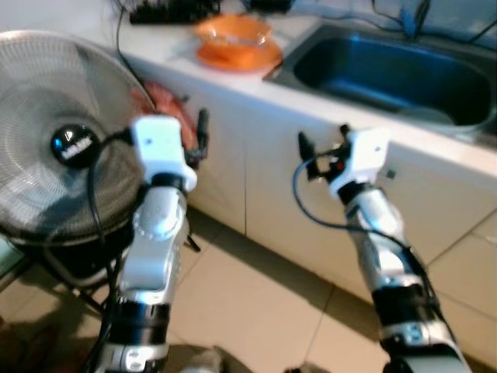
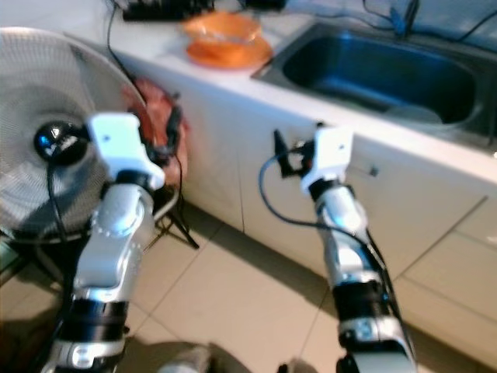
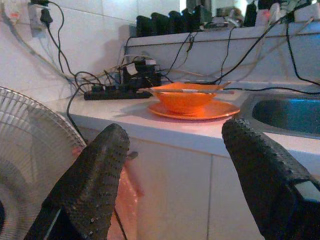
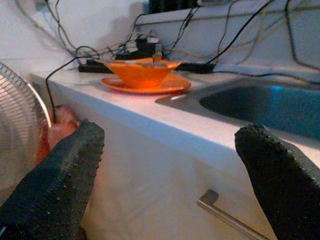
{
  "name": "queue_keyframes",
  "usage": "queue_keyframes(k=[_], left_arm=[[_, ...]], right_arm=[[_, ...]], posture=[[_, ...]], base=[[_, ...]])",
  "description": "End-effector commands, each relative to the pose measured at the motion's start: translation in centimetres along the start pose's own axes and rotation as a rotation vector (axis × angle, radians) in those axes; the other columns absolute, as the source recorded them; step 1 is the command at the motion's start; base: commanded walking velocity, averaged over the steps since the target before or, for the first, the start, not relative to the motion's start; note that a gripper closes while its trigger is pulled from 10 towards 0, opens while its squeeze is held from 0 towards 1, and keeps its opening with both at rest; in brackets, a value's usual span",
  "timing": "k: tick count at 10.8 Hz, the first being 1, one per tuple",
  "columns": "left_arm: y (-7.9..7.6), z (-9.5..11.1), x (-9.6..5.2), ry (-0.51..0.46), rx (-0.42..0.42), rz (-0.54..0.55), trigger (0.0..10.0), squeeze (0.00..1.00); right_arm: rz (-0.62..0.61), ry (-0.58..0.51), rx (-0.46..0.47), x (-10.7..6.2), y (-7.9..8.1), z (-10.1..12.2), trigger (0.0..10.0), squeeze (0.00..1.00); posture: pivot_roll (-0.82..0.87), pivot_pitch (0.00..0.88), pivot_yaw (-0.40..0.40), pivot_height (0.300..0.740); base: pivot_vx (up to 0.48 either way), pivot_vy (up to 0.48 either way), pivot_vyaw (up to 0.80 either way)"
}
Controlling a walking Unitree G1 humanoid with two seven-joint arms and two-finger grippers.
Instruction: Kitchen organization
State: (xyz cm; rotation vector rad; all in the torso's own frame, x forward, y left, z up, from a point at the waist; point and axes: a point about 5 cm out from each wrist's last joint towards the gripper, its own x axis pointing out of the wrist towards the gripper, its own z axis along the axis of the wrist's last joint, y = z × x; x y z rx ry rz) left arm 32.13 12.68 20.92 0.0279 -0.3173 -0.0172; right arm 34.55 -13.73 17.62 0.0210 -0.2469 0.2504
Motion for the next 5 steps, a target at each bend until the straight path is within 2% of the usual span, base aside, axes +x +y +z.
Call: queue_keyframes(k=[1,5], left_arm=[[0.79,-0.08,-0.05,0.005,0.024,0.021,10.0,0.00],[0.82,0.05,-0.01,-0.003,0.027,0.023,10.0,0.00]], right_arm=[[0.020,-0.027,0.012,0.36,0.65,0.61,10.0,0.00],[0.016,-0.029,0.013,0.39,0.58,0.63,10.0,0.00]], posture=[[0.07,0.114,0.020,0.740],[0.07,0.115,0.021,0.740]], base=[[0.000,0.000,0.00],[0.000,0.000,0.00]])
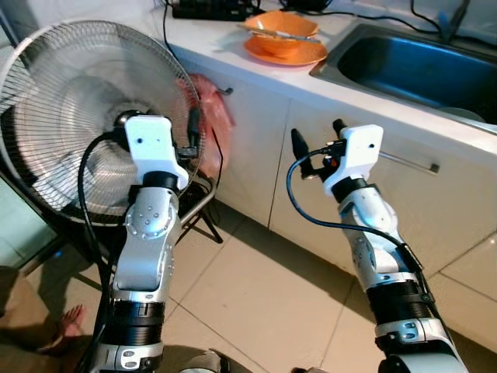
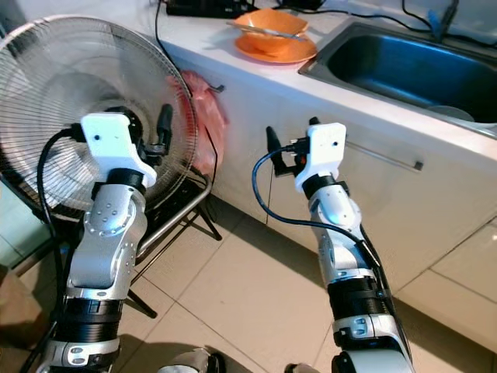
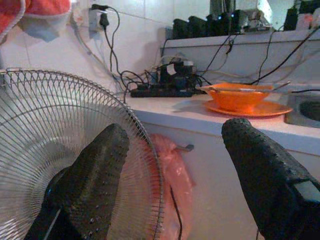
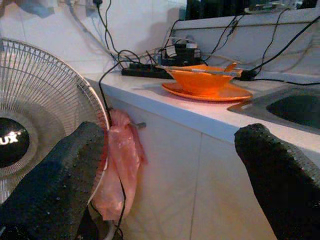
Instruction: Kitchen organization
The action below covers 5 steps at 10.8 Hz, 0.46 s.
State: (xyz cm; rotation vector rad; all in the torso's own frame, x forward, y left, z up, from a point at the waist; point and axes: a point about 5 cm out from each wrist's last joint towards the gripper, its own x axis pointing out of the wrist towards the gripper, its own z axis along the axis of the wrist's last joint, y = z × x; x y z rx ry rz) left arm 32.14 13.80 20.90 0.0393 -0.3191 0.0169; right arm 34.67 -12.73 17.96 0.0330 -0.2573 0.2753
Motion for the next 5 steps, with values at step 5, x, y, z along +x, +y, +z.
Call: queue_keyframes(k=[5], left_arm=[[-0.17,0.02,-0.01,0.004,0.016,-0.008,10.0,0.00]], right_arm=[[-0.023,-0.013,0.021,-0.05,-0.52,0.28,10.0,0.00]], posture=[[0.07,0.115,0.022,0.740]], base=[[0.439,0.000,0.00]])
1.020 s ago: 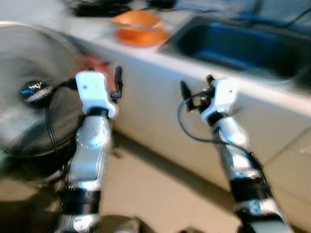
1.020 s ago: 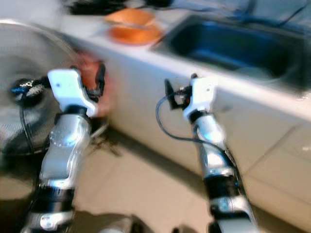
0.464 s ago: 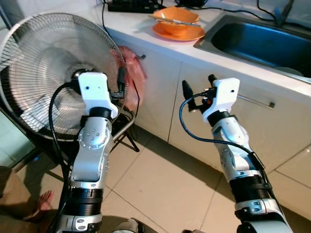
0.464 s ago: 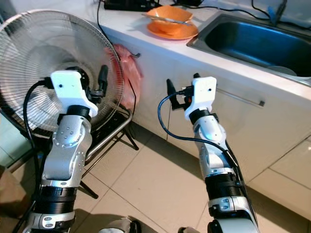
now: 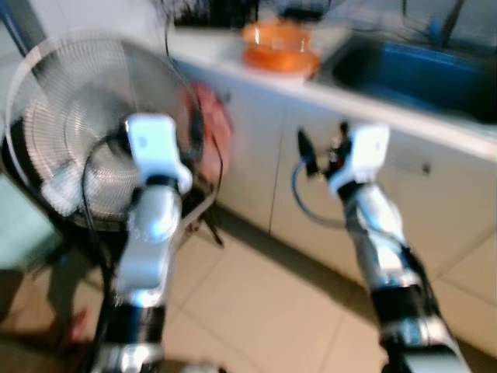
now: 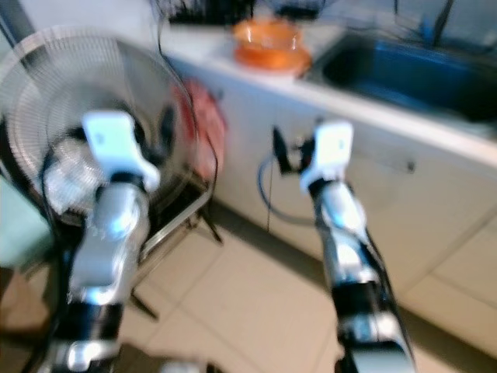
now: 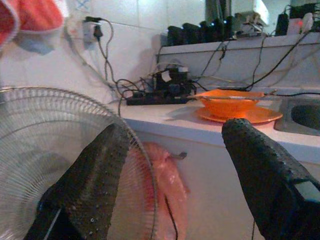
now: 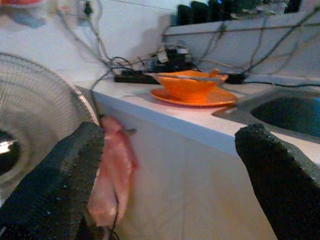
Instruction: Kitchen organization
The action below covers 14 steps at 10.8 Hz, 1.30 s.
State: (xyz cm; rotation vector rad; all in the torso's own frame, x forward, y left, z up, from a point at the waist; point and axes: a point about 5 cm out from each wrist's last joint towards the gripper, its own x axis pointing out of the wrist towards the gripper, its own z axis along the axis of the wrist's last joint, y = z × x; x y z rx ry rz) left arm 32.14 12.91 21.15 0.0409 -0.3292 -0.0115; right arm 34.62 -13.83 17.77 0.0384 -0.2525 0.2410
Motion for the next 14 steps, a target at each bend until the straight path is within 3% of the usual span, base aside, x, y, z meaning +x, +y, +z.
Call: queue_keyframes(k=[1,5,7,14], left_arm=[[0.72,-0.26,-0.10,0.015,0.020,0.020,10.0,0.00],[0.72,-0.26,-0.06,0.016,0.023,0.020,10.0,0.00],[0.73,-0.24,-0.04,0.015,0.023,0.020,10.0,0.00],[0.63,-0.22,-0.04,0.012,0.024,0.016,10.0,0.00]], right_arm=[[0.011,-0.011,0.027,0.33,0.51,0.33,10.0,0.00],[0.012,-0.012,0.024,0.36,0.53,0.34,10.0,0.00],[0.006,-0.009,0.027,0.39,0.48,0.32,10.0,0.00],[0.013,-0.015,0.021,0.42,0.61,0.35,10.0,0.00]], posture=[[0.07,0.115,0.022,0.740],[0.07,0.115,0.023,0.740],[0.07,0.115,0.022,0.740],[0.07,0.107,0.024,0.740]], base=[[0.439,0.000,-0.80],[0.439,0.000,0.00],[0.439,0.000,-0.75],[0.438,0.000,0.00]])
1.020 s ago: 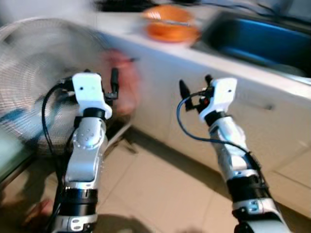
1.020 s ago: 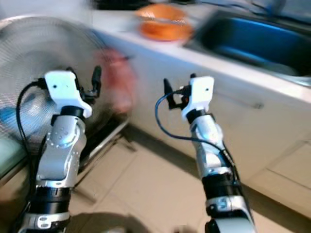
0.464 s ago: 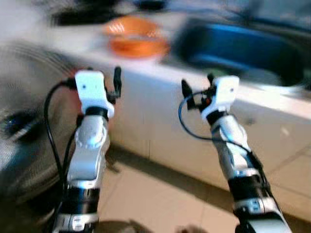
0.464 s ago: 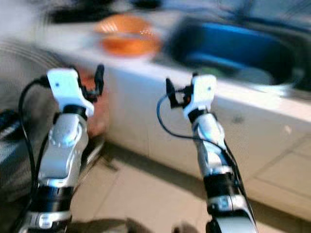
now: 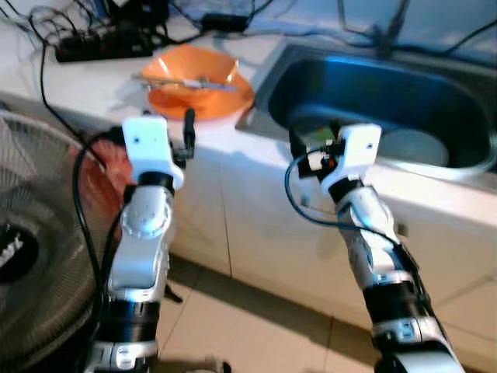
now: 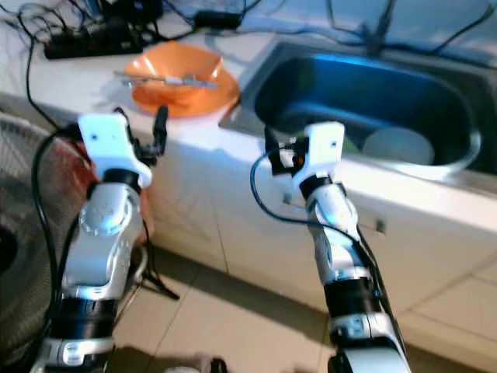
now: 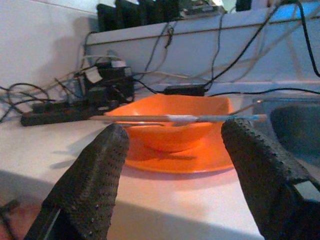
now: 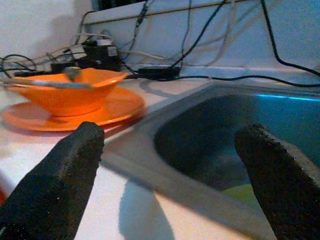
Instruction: Kitchen organization
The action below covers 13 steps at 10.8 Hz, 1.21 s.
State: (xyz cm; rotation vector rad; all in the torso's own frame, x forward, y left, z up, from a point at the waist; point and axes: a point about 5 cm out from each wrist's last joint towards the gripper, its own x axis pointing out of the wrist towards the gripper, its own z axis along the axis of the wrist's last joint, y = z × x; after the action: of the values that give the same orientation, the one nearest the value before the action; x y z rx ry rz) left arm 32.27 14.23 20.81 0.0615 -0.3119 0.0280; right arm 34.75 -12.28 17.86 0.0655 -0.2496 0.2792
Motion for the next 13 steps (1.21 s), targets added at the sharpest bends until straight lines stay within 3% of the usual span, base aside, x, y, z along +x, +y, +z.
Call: queue_keyframes(k=[1,13], left_arm=[[-0.69,0.20,-0.07,-0.006,-0.002,-0.020,10.0,0.00],[-0.98,0.47,-0.20,-0.028,-0.009,-0.033,10.0,0.00]], right_arm=[[-0.020,-0.015,-0.012,-0.13,-0.83,0.42,10.0,0.00],[-0.027,-0.016,-0.014,-0.17,-1.01,0.44,10.0,0.00]], posture=[[0.07,0.106,0.024,0.740],[0.07,0.115,0.021,0.740]], base=[[0.435,0.000,0.00],[0.434,0.000,0.00]])
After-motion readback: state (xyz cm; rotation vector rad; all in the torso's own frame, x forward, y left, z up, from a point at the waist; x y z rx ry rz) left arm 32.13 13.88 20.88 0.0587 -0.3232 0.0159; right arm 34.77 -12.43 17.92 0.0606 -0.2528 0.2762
